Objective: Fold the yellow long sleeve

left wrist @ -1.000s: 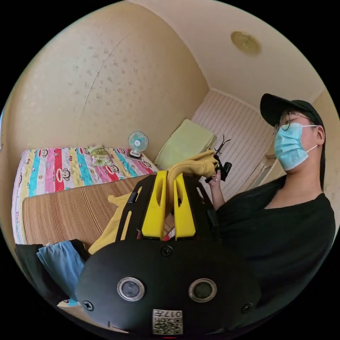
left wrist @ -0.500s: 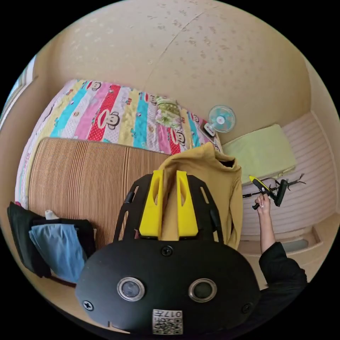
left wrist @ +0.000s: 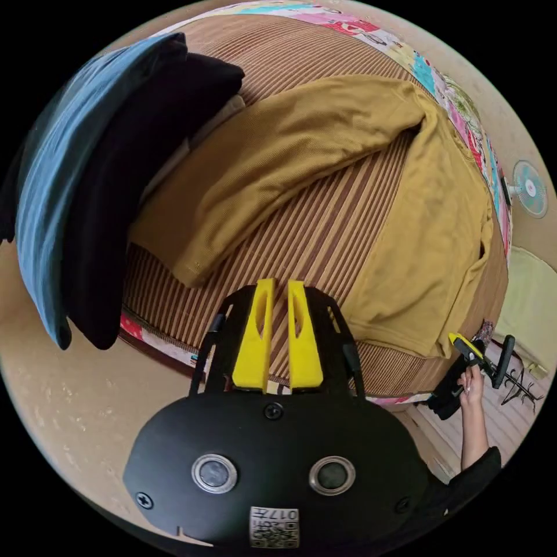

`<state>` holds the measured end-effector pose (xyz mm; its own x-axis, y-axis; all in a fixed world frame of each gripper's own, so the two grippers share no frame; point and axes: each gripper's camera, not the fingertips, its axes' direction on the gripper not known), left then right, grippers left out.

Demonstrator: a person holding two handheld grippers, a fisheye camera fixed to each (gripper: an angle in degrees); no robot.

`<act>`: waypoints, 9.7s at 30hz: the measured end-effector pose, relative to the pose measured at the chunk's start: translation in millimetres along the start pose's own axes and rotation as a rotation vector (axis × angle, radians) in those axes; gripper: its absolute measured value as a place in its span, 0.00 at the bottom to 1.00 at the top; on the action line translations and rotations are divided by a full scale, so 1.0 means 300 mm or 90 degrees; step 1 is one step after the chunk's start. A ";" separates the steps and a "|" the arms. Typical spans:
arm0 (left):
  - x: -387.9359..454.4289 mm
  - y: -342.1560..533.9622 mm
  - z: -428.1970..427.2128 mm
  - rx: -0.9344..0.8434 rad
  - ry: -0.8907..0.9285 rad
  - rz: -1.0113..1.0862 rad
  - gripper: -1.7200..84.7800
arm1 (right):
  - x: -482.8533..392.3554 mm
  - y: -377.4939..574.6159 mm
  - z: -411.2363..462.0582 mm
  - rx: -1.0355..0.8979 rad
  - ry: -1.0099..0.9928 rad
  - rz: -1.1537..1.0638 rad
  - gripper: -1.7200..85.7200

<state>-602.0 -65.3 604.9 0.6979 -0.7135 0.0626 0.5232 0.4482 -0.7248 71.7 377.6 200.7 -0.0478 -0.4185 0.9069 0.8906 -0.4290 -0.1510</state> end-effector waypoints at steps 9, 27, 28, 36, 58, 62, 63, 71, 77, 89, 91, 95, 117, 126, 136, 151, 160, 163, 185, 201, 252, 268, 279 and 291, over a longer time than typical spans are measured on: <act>-0.262 0.008 -0.244 0.022 0.106 0.049 0.13 | 0.361 0.211 -0.531 0.142 0.057 0.099 0.05; -0.598 0.298 -0.176 -0.002 0.204 0.121 0.07 | -0.004 0.682 0.118 0.082 -0.053 0.132 0.06; -0.639 0.333 -0.176 -0.013 0.215 0.104 0.07 | 0.005 0.726 0.123 0.075 -0.053 0.146 0.06; -1.195 0.524 -0.443 0.152 0.409 -0.221 0.14 | 0.069 1.011 0.066 0.076 -0.085 0.202 0.05; -1.407 0.632 -1.179 0.625 0.339 -0.270 0.08 | 0.095 1.285 0.108 0.121 -0.220 0.255 0.02; -1.053 0.443 -1.389 0.699 0.392 0.018 0.08 | 0.133 1.377 0.103 0.150 -0.246 0.283 0.02; -0.903 0.368 -1.381 0.674 0.436 0.096 0.08 | 0.145 1.400 0.093 0.162 -0.244 0.292 0.02; 0.207 0.211 -0.646 0.236 0.520 0.413 0.12 | 0.370 1.493 -0.059 0.343 -0.295 0.408 0.06; 0.102 0.401 -0.256 0.037 0.600 0.279 0.13 | 0.653 1.428 -0.035 0.529 -0.514 0.679 0.13; -0.579 0.461 -0.316 0.124 0.788 -0.015 0.14 | 0.877 1.176 -0.147 0.464 -0.315 0.885 0.06; -0.632 0.462 -0.347 0.149 0.809 -0.033 0.14 | 0.863 1.114 -0.305 0.482 -0.213 0.841 0.05; -0.711 0.446 -0.407 0.185 0.827 -0.032 0.14 | 0.490 0.802 -0.744 0.542 0.134 0.482 0.05; -0.824 0.581 -0.499 0.119 0.476 0.129 0.17 | -0.529 0.522 -0.118 0.208 0.093 -0.044 0.10; -0.921 0.839 -0.357 -0.031 0.302 0.185 0.18 | -0.155 0.947 -0.008 0.014 -0.074 0.116 0.17; -0.925 0.830 -0.184 -0.214 0.312 0.302 0.17 | 0.093 1.039 0.132 -0.035 -0.270 0.191 0.16; -1.188 0.754 -0.435 -0.256 0.485 0.275 0.08 | 0.303 1.288 0.259 0.022 -0.412 0.283 0.14; -1.393 0.825 -0.702 -0.170 0.821 0.118 0.08 | 0.283 1.704 0.080 0.274 -0.796 0.278 0.06; -1.396 0.790 -0.863 -0.030 0.960 0.070 0.08 | 0.297 1.647 -0.057 0.423 -0.856 0.237 0.06; -1.097 0.305 -0.483 0.041 0.441 -0.077 0.24 | -0.469 0.696 -0.113 0.331 -0.053 -0.025 0.09; -1.081 0.313 -0.260 0.119 0.593 -0.222 0.19 | -0.501 0.616 0.121 0.288 0.055 0.042 0.02; -0.797 0.439 -0.974 0.021 0.739 0.302 0.10 | -0.753 0.362 -0.445 0.241 -0.833 -0.109 0.08; -1.576 0.701 -1.306 0.261 0.276 -0.070 0.12 | -1.907 0.193 -0.555 0.006 -0.400 -0.337 0.05; -0.753 0.565 -1.160 0.259 0.221 0.174 0.01 | -1.187 0.660 -1.080 0.301 -0.092 -0.107 0.03; 0.507 0.631 -1.058 0.272 0.694 0.632 0.01 | -0.300 1.670 -1.137 0.560 0.268 0.467 0.05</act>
<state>-552.0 -260.0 259.3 0.2527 0.0073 -0.9675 0.3072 0.9476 0.0874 368.0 -72.7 -90.7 0.5977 -0.6304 0.4953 0.7621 0.6385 -0.1072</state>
